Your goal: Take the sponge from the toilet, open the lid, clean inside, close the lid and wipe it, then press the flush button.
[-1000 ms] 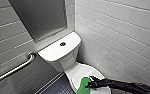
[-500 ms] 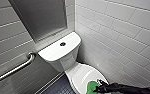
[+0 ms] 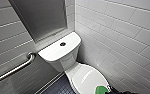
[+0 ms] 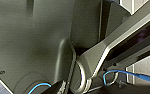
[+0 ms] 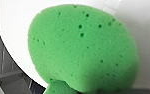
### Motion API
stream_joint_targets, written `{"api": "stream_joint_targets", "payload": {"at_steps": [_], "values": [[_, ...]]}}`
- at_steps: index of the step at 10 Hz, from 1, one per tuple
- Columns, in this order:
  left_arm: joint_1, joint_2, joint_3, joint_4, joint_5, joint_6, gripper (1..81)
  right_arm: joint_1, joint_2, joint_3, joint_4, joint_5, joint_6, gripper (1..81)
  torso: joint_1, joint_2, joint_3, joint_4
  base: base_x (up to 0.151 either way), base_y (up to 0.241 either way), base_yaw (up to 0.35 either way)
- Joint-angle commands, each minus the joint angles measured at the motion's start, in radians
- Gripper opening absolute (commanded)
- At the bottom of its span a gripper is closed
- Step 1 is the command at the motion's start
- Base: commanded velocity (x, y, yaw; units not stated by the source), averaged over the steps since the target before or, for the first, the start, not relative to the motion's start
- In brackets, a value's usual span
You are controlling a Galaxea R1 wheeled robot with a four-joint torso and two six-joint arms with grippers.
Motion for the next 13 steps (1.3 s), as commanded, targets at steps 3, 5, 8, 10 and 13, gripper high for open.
{"api": "stream_joint_targets", "payload": {"at_steps": [3,5,8,10,13], "values": [[0.0,-0.027,0.03,0.007,0.059,-0.003,81.1,-0.132,-0.28,0.174,0.0,0.053,0.032,1.0,0.0,0.0,0.0,0.0,0.0,0.0,0.0],[0.0,-0.032,0.03,0.009,0.059,-0.003,81.1,-0.233,-0.367,0.214,0.002,0.144,0.035,1.0,0.0,0.0,0.0,0.0,0.0,0.0,0.0],[0.0,-0.03,0.032,0.009,0.059,-0.003,81.1,-0.375,-0.405,0.222,0.002,0.25,0.032,1.0,0.0,0.0,0.0,0.0,0.0,0.0,0.0],[0.0,-0.025,0.032,0.009,0.059,-0.001,81.1,-0.46,-0.399,0.243,-0.009,0.312,0.03,1.0,0.0,0.0,0.0,0.0,0.0,0.0,0.0],[0.0,-0.019,0.035,0.01,0.059,0.005,81.1,-0.564,-0.36,0.223,-0.011,0.414,0.029,1.0,-0.08,0.125,0.0,0.0,0.0,0.0,0.0]]}}
